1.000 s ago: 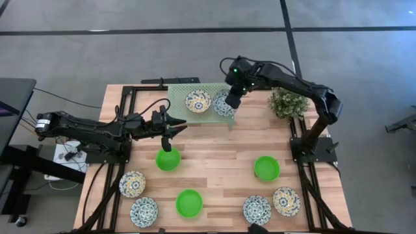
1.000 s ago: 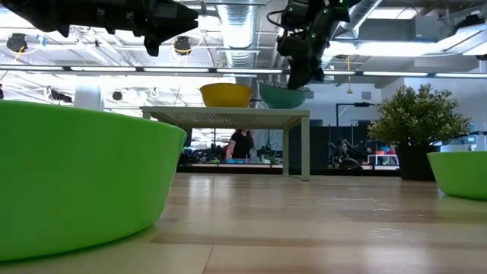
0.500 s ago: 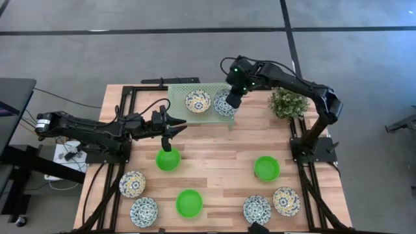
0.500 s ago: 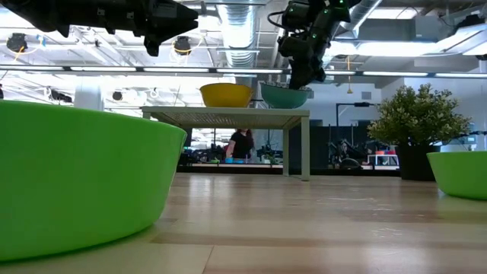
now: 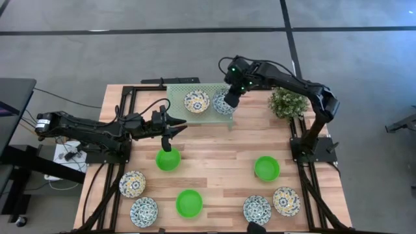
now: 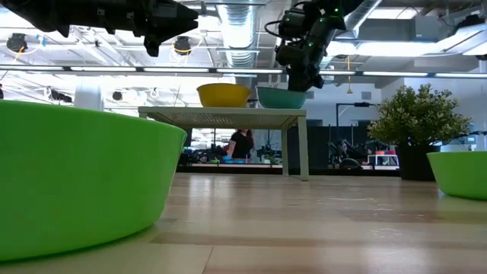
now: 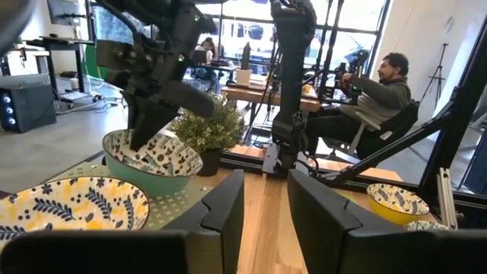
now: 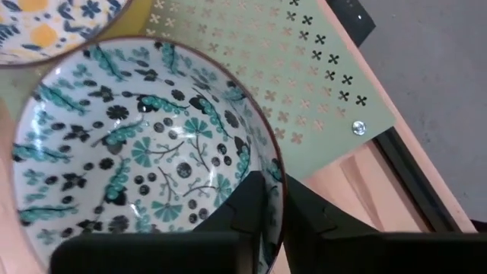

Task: Pick & Place Mini bowls
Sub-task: Put the top blue patterned bowl on the shelf

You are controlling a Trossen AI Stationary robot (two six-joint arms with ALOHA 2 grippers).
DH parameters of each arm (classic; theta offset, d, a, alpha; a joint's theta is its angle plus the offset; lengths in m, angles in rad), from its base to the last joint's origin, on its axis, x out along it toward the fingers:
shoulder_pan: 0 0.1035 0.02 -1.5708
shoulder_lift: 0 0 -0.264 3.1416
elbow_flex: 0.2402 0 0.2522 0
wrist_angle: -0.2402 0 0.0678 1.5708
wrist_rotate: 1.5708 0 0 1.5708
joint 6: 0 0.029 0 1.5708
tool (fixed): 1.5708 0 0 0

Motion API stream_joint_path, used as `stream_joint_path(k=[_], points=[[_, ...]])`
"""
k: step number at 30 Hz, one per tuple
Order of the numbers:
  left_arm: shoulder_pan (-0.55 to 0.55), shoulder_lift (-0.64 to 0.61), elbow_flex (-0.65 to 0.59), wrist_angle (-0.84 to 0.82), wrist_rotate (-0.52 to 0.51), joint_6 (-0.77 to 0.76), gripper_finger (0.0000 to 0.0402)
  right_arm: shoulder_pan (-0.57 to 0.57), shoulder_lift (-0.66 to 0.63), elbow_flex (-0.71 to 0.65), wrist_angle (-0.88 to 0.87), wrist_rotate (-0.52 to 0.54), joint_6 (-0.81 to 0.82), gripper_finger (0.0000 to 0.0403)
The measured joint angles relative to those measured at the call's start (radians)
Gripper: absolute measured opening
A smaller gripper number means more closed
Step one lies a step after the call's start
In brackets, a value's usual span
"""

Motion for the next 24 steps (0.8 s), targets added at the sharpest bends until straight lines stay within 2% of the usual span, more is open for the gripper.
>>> stream_joint_path(k=[8, 16, 24], points=[[0.0, 0.0, 0.0, 0.0, 0.0, 0.0, 0.0104, -0.009, 0.005, -0.003, -0.011, 0.002, -0.012, 0.0065], [0.0, 0.0, 0.0, 0.0, 0.0, 0.0, 0.0104, -0.009, 0.005, -0.003, -0.009, 0.001, -0.055, 0.0068], [0.0, 0.0, 0.0, 0.0, 0.0, 0.0, 0.0104, 0.003, 0.005, 0.077, -0.074, 0.002, -0.073, 0.0068]])
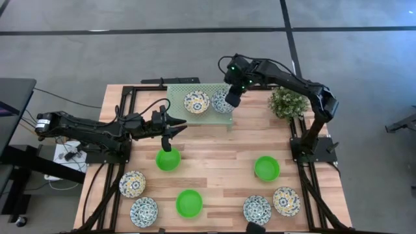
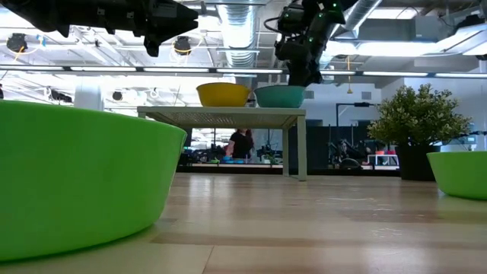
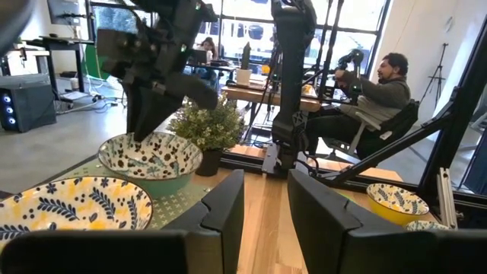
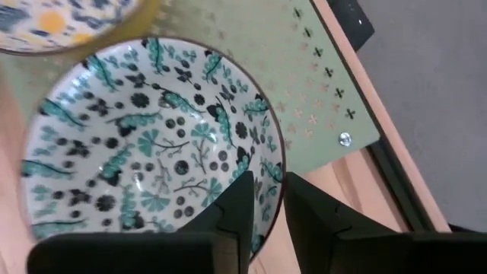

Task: Pick & Place Mini bowls
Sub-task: Put the top blue patterned bowl on the shelf

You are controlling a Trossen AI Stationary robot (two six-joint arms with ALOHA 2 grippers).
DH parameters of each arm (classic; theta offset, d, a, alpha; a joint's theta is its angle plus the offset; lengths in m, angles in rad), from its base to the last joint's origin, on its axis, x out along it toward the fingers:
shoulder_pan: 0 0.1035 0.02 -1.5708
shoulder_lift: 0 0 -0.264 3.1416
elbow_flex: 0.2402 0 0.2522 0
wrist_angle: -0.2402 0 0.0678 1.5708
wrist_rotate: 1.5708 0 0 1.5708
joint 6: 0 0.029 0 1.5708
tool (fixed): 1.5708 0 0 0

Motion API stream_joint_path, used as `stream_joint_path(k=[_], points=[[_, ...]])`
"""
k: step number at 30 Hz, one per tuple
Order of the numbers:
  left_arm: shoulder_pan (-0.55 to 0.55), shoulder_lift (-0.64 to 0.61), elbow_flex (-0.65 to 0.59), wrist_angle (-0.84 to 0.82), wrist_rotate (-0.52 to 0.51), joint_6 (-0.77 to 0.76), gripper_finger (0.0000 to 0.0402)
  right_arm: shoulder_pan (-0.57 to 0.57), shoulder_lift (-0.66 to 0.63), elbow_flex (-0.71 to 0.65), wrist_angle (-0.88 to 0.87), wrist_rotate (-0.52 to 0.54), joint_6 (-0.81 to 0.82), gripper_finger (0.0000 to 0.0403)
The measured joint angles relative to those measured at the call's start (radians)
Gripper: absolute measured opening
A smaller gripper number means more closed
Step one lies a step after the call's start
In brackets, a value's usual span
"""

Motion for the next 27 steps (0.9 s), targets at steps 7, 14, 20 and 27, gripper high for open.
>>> stream_joint_path(k=[7, 14, 20, 27], points=[[0.0, 0.0, 0.0, 0.0, 0.0, 0.0, 0.0104, 0.046, -0.001, 0.054, -0.051, 0.001, -0.043, 0.0068], [0.0, 0.0, 0.0, 0.0, 0.0, 0.0, 0.0104, 0.088, -0.001, 0.119, -0.07, 0.002, -0.043, 0.0068], [0.0, 0.0, 0.0, 0.0, 0.0, -0.007, 0.0104, 0.086, 0.011, 0.12, -0.086, 0.008, -0.043, 0.0068], [0.0, 0.0, 0.0, 0.0, 0.0, -0.008, 0.0104, 0.084, 0.022, 0.12, -0.078, 0.075, -0.048, 0.0068]])
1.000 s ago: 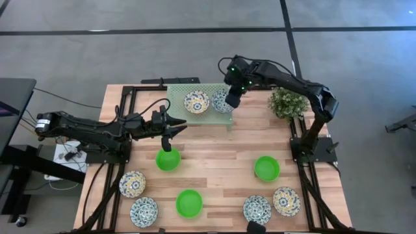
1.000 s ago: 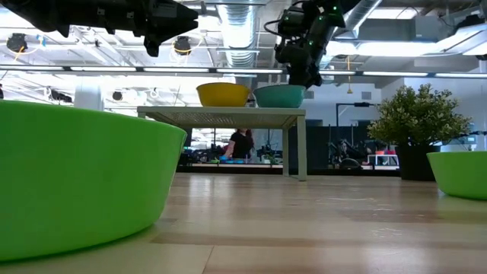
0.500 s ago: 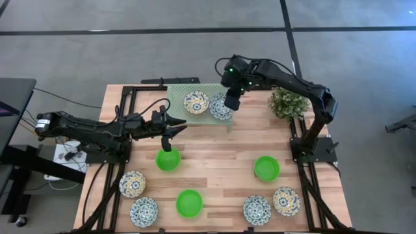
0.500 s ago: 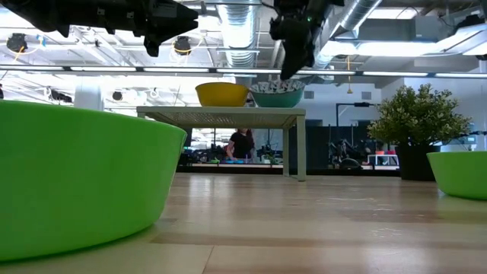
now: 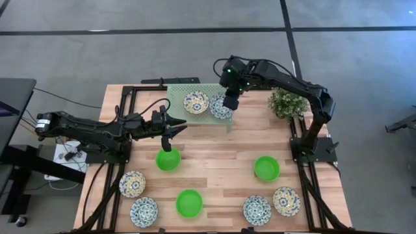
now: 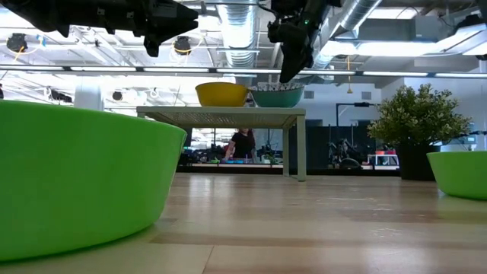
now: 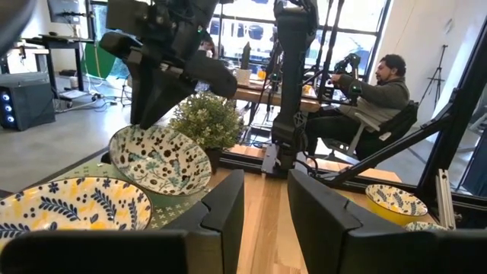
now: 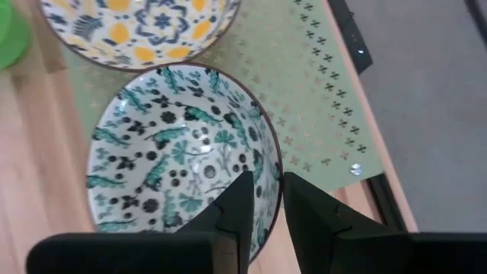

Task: Pick & Place Mini bowls
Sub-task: Put the top blue patterned bowl on the shelf, then put the top left green bowl on the shelf

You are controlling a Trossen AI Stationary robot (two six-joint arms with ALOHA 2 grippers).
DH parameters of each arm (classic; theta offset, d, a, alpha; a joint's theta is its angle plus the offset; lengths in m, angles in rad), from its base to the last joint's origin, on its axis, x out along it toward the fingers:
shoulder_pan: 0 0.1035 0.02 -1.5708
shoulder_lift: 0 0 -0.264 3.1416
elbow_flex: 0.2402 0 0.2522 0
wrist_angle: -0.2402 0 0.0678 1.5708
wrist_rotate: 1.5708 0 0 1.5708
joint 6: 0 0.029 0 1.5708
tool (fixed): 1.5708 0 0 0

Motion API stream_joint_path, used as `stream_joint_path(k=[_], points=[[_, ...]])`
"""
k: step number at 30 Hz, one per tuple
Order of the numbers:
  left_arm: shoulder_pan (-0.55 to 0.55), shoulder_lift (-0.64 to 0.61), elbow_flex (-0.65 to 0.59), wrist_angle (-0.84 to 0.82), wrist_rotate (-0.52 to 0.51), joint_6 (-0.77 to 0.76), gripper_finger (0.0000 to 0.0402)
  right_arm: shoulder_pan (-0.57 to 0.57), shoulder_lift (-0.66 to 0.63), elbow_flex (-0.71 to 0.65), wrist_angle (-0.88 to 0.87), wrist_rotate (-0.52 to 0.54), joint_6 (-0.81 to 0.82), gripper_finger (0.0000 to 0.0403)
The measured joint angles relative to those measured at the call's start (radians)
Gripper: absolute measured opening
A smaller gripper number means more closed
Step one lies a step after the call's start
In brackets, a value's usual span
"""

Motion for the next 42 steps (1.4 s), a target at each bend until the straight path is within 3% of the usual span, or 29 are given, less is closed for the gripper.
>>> stream_joint_path(k=[4, 9, 21, 28, 33, 38, 42], points=[[0.0, 0.0, 0.0, 0.0, 0.0, 0.0, 0.0104, 0.002, 0.0, 0.0, 0.025, 0.065, -0.082, 0.0068], [0.0, 0.0, 0.0, 0.0, 0.0, 0.0, 0.0104, -0.006, 0.0, 0.0, 0.012, 0.053, -0.11, 0.0075], [0.0, 0.0, 0.0, 0.0, 0.008, -0.005, 0.0104, 0.05, -0.018, -0.001, -0.009, 0.057, -0.084, 0.0151], [0.0, 0.0, 0.0, 0.0, 0.288, -0.027, 0.0104, 0.162, -0.151, -0.001, -0.025, 0.058, -0.096, 0.0155], [-0.026, 0.0, 0.0, 0.001, 0.323, -0.027, 0.0104, 0.255, -0.28, -0.012, -0.091, 0.028, -0.057, 0.0141], [-0.085, 0.0, 0.0, 0.007, 0.322, -0.027, 0.0104, 0.307, -0.441, -0.198, -0.097, -0.132, 0.026, 0.0122], [-0.14, 0.003, 0.0, 0.008, 0.247, -0.027, 0.0104, 0.348, -0.624, -0.509, 0.137, -0.155, 0.081, 0.0119]])
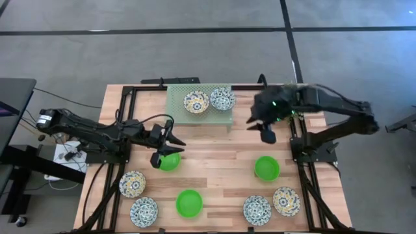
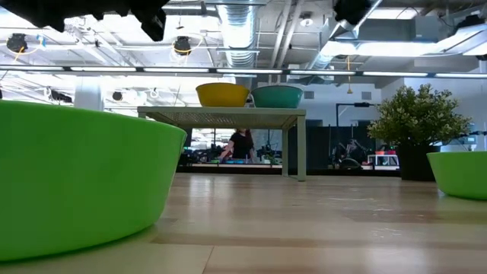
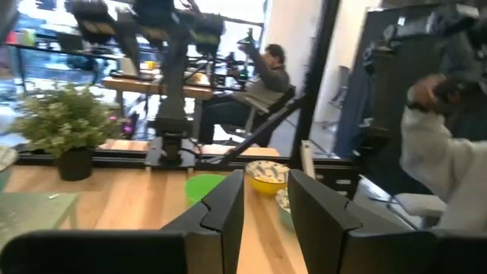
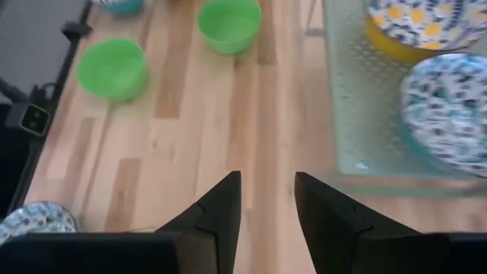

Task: Pick & Place Mini bowls
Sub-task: Put the top left green bowl on the shelf

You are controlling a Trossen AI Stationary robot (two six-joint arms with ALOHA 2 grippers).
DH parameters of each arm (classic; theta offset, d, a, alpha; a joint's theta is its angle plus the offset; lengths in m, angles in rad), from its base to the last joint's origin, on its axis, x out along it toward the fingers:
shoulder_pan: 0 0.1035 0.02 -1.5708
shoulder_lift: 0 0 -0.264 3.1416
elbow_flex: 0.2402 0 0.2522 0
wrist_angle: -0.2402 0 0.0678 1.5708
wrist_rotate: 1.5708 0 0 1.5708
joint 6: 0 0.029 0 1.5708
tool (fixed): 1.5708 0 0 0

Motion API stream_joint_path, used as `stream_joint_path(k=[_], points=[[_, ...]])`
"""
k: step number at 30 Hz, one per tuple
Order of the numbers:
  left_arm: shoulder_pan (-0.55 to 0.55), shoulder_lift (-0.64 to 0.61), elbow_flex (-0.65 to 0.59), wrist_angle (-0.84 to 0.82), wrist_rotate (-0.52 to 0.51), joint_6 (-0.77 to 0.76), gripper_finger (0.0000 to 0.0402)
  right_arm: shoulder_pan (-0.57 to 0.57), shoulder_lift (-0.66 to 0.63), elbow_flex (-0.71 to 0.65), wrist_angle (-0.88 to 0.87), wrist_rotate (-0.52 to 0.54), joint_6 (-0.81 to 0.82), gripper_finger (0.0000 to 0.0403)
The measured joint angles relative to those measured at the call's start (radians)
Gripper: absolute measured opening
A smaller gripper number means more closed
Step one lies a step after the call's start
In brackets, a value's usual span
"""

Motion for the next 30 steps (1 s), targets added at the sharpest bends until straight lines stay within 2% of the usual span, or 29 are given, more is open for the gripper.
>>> stream_joint_path(k=[4, 7, 12, 15, 17, 21, 26, 30], points=[[-0.046, 0.026, 0.007, -0.001, -0.158, 0.0, 0.0103, 0.029, -0.154, -0.286, 0.3, 0.0, 0.068, 0.0121], [-0.048, 0.043, 0.053, -0.06, -0.191, -0.058, 0.0101, 0.053, -0.223, -0.448, 0.5, 0.001, 0.097, 0.0124], [-0.046, 0.066, 0.238, -0.518, -0.196, -0.227, 0.0091, 0.082, -0.247, -0.617, 0.725, 0.001, 0.059, 0.0123], [-0.049, 0.101, 0.339, -0.744, -0.186, -0.256, 0.0086, 0.088, -0.227, -0.654, 0.793, 0.001, 0.054, 0.0123], [-0.064, 0.129, 0.377, -0.818, -0.139, -0.304, 0.0086, 0.085, -0.211, -0.653, 0.801, 0.002, 0.022, 0.0123], [-0.113, 0.204, 0.383, -0.874, -0.054, -0.424, 0.0086, 0.07, -0.194, -0.637, 0.801, 0.002, -0.042, 0.0123], [-0.176, 0.335, 0.382, -0.944, -0.039, -0.54, 0.0086, 0.048, -0.199, -0.627, 0.824, 0.002, -0.095, 0.0123], [-0.185, 0.396, 0.382, -0.955, -0.043, -0.564, 0.0086, 0.03, -0.203, -0.627, 0.827, 0.002, -0.138, 0.0123]])
